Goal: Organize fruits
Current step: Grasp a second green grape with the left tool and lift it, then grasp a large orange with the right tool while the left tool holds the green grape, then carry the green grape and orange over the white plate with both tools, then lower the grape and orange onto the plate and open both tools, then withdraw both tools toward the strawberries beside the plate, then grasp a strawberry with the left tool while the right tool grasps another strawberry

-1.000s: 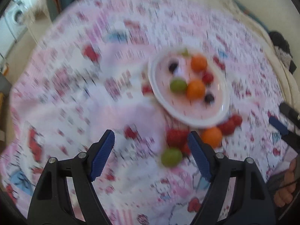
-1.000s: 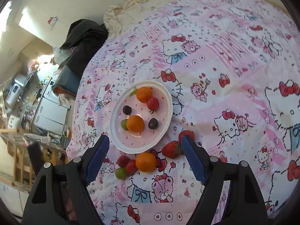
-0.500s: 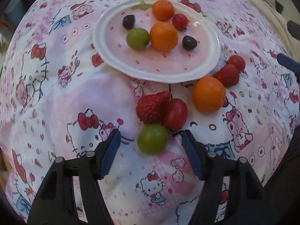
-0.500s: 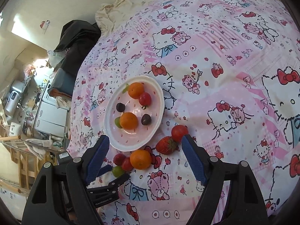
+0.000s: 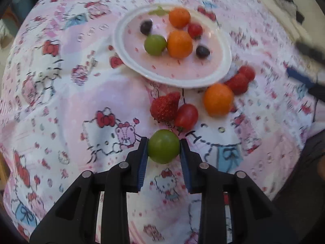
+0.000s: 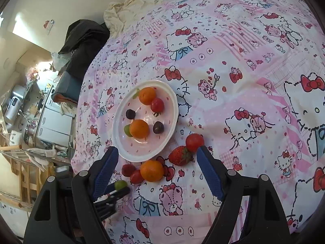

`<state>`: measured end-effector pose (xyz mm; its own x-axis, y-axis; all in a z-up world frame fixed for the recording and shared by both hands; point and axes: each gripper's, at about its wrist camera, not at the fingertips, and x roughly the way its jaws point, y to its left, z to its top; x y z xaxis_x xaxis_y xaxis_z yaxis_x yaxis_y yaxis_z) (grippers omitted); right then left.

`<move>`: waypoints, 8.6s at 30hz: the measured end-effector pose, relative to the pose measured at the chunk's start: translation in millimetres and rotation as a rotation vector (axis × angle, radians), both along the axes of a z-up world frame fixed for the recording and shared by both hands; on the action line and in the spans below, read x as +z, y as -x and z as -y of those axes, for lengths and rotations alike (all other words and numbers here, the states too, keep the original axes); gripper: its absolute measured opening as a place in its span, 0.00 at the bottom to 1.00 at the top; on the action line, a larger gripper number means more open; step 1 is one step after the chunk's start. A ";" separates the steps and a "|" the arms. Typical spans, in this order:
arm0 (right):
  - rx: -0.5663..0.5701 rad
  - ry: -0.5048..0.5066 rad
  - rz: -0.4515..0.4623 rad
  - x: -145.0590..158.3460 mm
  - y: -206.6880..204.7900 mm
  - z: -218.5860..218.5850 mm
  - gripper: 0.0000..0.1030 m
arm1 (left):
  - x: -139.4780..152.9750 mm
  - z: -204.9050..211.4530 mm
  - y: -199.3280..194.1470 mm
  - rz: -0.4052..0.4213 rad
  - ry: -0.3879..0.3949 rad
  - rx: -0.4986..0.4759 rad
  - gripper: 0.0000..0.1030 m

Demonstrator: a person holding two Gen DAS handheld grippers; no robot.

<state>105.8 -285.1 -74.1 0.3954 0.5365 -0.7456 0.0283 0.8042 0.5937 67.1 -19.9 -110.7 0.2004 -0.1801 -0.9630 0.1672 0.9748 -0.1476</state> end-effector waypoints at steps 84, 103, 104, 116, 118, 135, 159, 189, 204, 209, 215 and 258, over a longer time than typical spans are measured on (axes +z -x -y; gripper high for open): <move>0.280 0.249 -0.018 -44.9 -111.6 -72.8 0.44 | 23.9 -8.3 -152.6 0.272 -0.075 0.152 0.26; 0.333 0.327 -0.060 -61.2 -112.6 -84.4 0.48 | -8.2 2.3 -163.8 0.180 -0.055 0.096 0.27; 0.336 0.324 -0.054 -60.0 -112.7 -84.6 0.51 | -8.6 2.6 -164.1 0.175 -0.056 0.096 0.27; 0.209 0.144 0.068 -22.0 -115.3 -58.3 0.79 | 13.4 2.1 -155.1 0.249 -0.030 0.110 0.75; 0.205 0.138 0.101 -12.0 -113.2 -58.6 0.85 | 18.5 2.6 -153.5 0.261 -0.016 0.107 0.75; 0.143 0.156 0.188 24.5 -87.1 -38.9 0.86 | 73.3 -14.5 -114.6 0.403 -0.025 0.185 0.75; 0.043 0.141 0.217 48.3 -17.2 -7.9 0.86 | 108.3 -27.5 -24.9 0.505 -0.058 0.197 0.75; 0.074 0.250 0.012 -2.7 6.2 -17.8 0.86 | 34.6 -16.3 -11.9 0.207 -0.076 0.177 0.75; 0.033 0.201 -0.049 -10.9 -1.7 -4.5 0.86 | -8.8 25.8 -38.2 0.156 -0.086 0.018 0.56; 0.036 0.196 -0.049 -10.3 -1.8 -5.4 0.86 | -22.9 17.6 -49.4 0.117 -0.089 0.059 0.47; 0.041 0.189 -0.053 -10.6 -3.1 -8.1 0.86 | -12.4 10.3 -43.7 0.181 -0.176 0.091 0.47; 0.091 0.090 -0.282 -87.6 -37.3 -36.4 0.36 | 50.1 -21.5 -23.8 0.246 -0.034 0.195 0.25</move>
